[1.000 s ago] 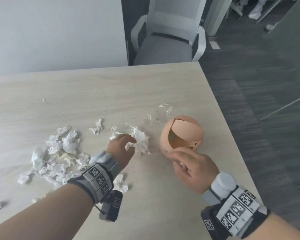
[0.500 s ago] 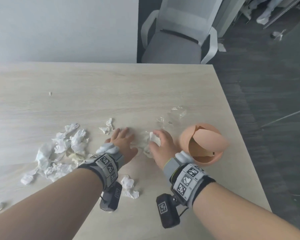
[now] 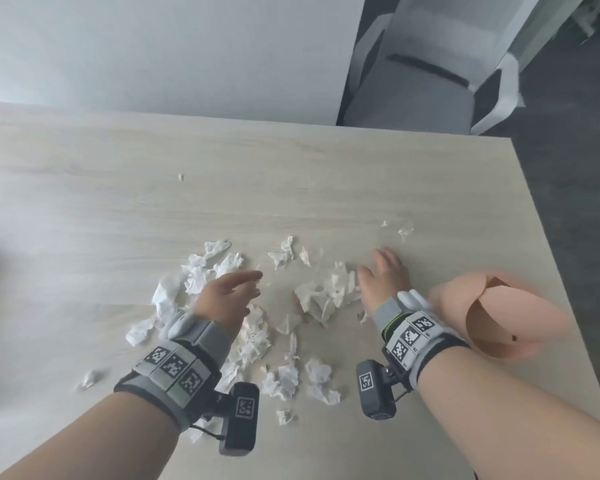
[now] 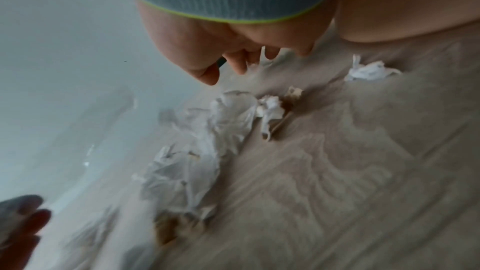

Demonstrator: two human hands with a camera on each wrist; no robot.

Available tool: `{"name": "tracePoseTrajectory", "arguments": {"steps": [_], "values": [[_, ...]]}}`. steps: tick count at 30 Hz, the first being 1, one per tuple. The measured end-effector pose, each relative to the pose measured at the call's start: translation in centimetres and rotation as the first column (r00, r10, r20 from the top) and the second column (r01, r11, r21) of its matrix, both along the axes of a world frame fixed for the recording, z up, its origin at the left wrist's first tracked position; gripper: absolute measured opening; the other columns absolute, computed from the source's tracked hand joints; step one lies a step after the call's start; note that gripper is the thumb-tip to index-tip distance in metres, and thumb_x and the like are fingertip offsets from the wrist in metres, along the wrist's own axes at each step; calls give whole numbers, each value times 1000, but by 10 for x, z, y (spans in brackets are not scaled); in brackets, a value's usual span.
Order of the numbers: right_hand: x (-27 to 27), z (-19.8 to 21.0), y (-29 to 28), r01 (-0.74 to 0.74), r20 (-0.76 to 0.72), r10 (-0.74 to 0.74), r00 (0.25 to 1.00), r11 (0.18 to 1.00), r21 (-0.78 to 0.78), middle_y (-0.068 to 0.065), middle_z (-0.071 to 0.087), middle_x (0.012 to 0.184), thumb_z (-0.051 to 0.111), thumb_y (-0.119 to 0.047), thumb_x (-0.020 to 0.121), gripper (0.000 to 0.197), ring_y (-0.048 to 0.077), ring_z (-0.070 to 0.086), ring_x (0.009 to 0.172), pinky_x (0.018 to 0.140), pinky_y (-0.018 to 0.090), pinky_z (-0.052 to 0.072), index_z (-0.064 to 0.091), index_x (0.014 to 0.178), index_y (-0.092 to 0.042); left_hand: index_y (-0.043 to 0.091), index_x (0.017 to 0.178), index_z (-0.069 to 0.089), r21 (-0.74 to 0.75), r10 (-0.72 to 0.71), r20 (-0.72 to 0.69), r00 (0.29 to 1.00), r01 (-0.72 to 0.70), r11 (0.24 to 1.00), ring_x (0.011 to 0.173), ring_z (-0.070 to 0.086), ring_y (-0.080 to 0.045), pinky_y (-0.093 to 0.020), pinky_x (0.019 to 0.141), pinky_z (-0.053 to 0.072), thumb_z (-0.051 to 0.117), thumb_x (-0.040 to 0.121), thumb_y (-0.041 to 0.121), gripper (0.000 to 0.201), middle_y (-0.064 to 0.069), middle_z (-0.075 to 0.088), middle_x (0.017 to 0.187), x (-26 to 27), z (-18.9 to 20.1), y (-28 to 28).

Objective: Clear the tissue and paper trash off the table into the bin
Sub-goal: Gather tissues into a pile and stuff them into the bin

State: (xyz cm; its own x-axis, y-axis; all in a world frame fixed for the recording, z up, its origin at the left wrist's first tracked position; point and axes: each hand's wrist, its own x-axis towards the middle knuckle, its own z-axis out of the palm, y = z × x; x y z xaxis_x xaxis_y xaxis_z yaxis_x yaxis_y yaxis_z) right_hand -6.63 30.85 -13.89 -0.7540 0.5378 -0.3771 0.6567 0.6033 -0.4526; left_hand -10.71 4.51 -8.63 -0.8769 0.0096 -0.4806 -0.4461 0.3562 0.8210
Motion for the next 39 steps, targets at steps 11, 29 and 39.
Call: {"name": "tracePoseTrajectory", "arguments": {"steps": [11,29,39], "values": [[60,69,-98,-636,-417,555,720,768,-76,-18,27,157,46,-39,96,57,-7,17,144,115,14,12,33,150,-28,14,115,67,341,115,395,911,-262,903,92,70,-30,-38,71,61,71,79,-11,45,-21,59,123,23,-11,-15],[93,58,-135,-863,-578,698,423,504,-24,-3,61,131,55,-34,93,27,10,47,131,110,29,33,65,114,-21,-2,108,69,491,10,448,894,-256,833,69,71,-23,-27,50,54,70,88,9,23,-17,75,94,66,9,-33],[74,52,-141,-718,-369,645,669,690,-93,-11,62,108,56,-36,82,35,6,55,94,80,18,43,65,115,-32,22,126,54,393,-235,288,929,109,913,80,73,-19,-36,69,56,76,78,16,53,-10,78,94,79,19,-42]]}}
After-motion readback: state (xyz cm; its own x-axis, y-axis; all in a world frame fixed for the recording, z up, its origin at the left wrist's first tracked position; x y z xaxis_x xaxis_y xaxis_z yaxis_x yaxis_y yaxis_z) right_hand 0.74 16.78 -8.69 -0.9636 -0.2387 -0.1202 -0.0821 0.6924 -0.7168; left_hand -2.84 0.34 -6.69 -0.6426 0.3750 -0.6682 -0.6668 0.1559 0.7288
